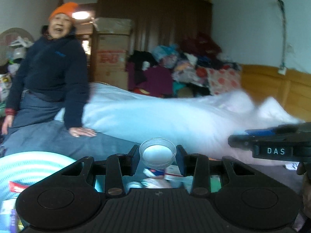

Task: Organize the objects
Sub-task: 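Carry both translucent lids over the basket and lower them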

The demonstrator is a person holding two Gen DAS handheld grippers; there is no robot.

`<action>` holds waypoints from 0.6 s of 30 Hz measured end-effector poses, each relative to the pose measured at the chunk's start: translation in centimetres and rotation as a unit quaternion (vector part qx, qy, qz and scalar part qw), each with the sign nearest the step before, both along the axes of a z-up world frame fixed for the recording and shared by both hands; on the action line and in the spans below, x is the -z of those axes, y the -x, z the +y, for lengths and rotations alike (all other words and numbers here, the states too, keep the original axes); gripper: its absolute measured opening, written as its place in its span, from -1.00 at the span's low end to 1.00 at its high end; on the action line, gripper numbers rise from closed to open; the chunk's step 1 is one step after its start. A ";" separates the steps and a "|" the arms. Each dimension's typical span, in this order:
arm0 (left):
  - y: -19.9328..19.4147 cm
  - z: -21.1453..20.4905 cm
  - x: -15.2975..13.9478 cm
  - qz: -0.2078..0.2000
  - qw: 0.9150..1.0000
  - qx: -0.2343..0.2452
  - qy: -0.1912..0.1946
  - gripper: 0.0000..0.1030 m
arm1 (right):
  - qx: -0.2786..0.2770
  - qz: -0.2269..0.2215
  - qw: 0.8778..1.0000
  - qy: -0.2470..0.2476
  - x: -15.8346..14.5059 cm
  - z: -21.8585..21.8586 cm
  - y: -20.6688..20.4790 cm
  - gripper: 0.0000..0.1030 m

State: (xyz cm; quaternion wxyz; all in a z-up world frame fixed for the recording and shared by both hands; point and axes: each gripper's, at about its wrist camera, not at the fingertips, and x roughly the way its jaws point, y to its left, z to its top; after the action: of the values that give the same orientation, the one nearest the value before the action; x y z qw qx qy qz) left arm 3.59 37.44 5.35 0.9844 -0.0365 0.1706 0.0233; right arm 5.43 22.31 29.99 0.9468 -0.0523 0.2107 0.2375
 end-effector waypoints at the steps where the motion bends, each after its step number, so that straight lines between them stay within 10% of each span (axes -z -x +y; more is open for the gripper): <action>1: 0.4 0.7 -0.3 -0.003 1.000 -0.008 0.002 -0.22 | -0.010 -0.002 1.000 -0.001 -0.4 1.0 0.1 -0.19; 18: 5.7 18.2 2.2 0.071 0.970 -0.231 0.014 -0.22 | -0.199 0.094 0.975 -0.005 -0.5 22.9 0.8 -0.18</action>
State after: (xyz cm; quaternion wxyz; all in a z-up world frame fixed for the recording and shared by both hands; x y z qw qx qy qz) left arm -2.15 55.60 3.16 0.9370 -0.0874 0.2278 0.2501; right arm 4.64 45.24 30.45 0.8567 -0.0659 0.2829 0.4263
